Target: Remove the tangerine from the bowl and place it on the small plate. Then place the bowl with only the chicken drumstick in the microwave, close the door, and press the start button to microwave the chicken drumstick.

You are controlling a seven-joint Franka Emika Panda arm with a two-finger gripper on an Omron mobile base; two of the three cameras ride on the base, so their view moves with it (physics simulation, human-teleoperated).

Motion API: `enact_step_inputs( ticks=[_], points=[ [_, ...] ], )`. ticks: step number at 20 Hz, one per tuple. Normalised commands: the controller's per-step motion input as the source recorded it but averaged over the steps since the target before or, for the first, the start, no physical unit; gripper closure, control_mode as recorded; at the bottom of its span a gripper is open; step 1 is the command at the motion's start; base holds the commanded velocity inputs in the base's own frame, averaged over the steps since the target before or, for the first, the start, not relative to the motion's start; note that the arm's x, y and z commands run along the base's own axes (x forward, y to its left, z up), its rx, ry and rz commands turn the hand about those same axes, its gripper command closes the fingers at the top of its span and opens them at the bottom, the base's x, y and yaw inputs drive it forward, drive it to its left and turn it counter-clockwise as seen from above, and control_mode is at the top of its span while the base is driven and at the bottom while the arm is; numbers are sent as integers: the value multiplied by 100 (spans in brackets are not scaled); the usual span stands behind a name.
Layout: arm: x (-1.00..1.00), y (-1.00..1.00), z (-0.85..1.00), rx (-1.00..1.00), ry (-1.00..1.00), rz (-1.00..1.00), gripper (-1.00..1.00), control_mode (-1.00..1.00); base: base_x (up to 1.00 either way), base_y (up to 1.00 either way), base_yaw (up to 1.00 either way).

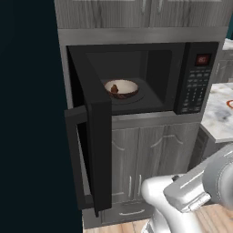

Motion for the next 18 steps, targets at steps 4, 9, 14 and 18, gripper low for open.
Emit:
enact_step_inputs(
  ticks=[4,9,14,18],
  points=[
    [-44,97,-8,-40,-7,16,-100,-100,0,0,0],
    [-22,100,-17,-39,-2,13,-100,-100,0,0,0],
    [-4,100,-10,-34,-2,10,-100,-100,0,0,0],
    [30,98,-26,-30,0,10,-100,-100,0,0,0]
  ],
)
